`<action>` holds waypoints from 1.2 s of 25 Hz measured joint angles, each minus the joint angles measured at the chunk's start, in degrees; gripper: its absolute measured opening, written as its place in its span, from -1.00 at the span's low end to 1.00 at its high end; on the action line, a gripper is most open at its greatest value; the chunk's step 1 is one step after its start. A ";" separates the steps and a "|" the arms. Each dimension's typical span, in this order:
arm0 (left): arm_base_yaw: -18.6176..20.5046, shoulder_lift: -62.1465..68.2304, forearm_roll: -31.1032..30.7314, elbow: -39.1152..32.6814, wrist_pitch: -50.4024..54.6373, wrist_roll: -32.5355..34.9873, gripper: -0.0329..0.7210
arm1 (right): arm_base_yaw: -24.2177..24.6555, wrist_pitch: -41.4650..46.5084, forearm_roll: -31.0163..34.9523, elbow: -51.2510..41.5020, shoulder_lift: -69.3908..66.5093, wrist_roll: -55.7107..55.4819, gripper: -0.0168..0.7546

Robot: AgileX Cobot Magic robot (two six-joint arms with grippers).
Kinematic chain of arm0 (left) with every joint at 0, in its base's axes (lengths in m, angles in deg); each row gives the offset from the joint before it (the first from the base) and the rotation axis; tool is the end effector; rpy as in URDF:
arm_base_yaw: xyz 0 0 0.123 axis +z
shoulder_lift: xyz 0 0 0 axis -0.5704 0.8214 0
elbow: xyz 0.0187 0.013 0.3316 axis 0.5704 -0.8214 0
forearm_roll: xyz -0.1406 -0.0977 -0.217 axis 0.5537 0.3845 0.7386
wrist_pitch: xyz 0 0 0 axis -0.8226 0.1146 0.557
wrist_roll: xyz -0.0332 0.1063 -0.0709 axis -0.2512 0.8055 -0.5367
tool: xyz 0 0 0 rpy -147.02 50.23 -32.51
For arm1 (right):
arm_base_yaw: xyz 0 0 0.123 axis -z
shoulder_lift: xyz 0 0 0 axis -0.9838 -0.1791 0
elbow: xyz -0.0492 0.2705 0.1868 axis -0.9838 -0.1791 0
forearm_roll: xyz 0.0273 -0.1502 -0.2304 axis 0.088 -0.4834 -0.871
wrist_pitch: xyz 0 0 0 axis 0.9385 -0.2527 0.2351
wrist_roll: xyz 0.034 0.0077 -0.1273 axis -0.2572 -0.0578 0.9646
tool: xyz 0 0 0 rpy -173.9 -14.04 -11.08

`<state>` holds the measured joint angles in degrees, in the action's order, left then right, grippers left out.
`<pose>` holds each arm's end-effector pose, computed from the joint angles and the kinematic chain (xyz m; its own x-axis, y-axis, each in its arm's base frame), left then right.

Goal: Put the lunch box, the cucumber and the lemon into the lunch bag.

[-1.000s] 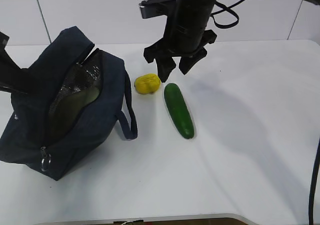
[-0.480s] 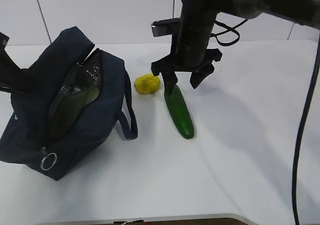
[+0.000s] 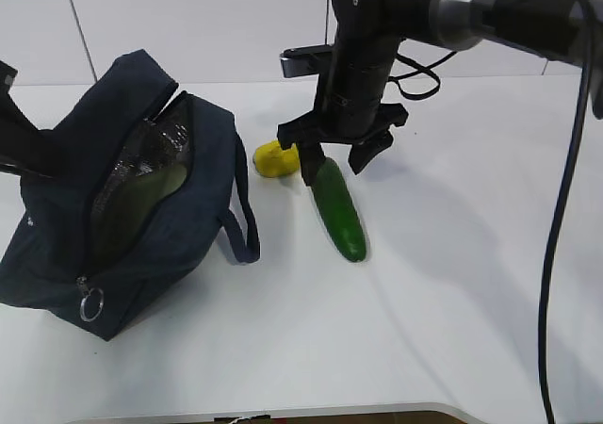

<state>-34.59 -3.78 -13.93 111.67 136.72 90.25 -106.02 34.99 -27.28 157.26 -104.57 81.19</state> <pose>0.3094 -0.0751 0.2933 -0.9319 0.0019 -0.3628 0.2100 0.8183 -0.5351 0.4979 0.2497 0.1957 -0.9088 -0.3451 -0.2345 -0.3643 0.9303 0.0427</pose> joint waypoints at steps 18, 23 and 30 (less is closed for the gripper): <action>0.00 0.00 0.00 0.00 0.04 0.00 -0.91 | 0.00 -2.79 -0.77 0.00 -4.24 -0.87 0.51; 0.00 0.00 0.00 0.00 0.04 0.00 -0.91 | 0.00 -3.02 -0.77 0.00 -4.33 -1.01 0.50; 0.00 0.00 0.20 0.00 0.13 0.00 -0.91 | 0.00 -3.06 -0.77 0.00 -4.33 -1.01 0.23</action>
<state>-34.59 -3.78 -13.72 111.67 136.85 90.25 -106.02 31.93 -28.05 157.26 -108.90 80.18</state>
